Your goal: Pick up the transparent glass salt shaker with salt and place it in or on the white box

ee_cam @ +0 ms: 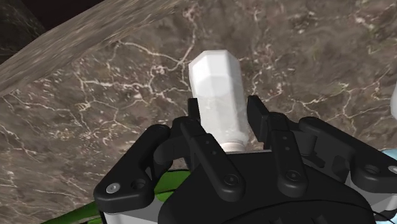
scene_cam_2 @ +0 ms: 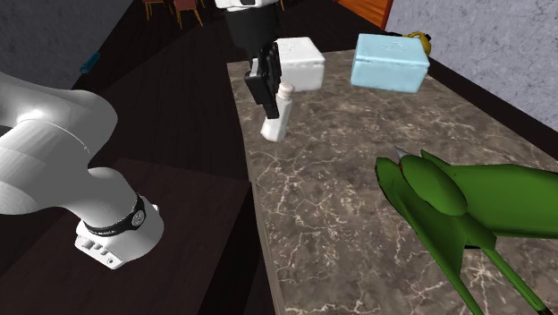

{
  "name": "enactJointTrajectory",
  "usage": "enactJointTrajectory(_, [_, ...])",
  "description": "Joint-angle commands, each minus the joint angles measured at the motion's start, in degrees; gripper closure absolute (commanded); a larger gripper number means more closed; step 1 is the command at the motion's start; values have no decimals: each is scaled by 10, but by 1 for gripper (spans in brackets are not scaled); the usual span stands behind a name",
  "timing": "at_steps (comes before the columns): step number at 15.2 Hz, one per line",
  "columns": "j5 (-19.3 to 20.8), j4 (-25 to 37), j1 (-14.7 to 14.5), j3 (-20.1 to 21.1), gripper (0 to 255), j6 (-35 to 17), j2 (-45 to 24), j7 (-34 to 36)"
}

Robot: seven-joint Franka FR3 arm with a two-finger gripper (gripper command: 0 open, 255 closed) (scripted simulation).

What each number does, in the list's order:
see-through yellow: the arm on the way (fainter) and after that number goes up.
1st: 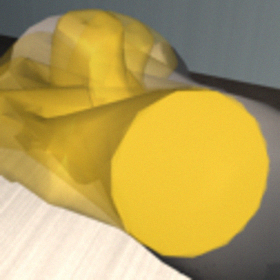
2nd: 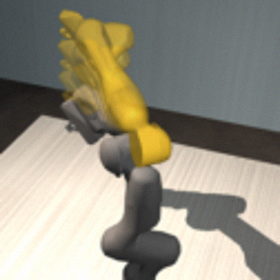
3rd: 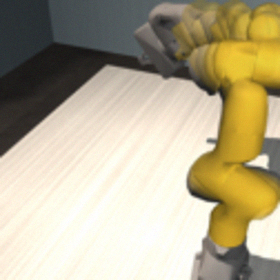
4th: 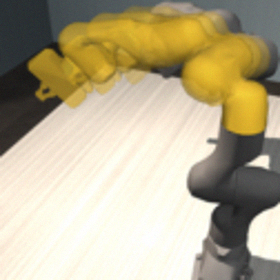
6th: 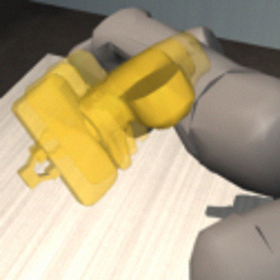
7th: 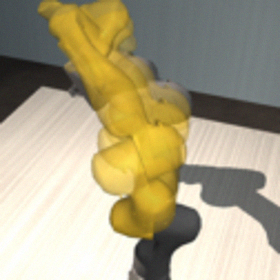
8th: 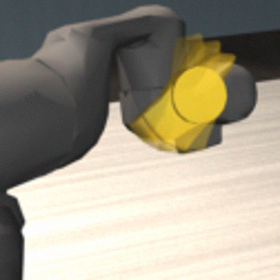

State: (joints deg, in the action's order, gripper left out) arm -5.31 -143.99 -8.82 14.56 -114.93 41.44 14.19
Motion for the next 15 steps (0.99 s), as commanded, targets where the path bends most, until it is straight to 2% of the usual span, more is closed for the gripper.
enactJointTrajectory(1, [1, 15, 1, -2, 255, 16, 1, -1])
enactJointTrajectory(15, [11, 130, 8, -13, 255, 119, -11, -4])
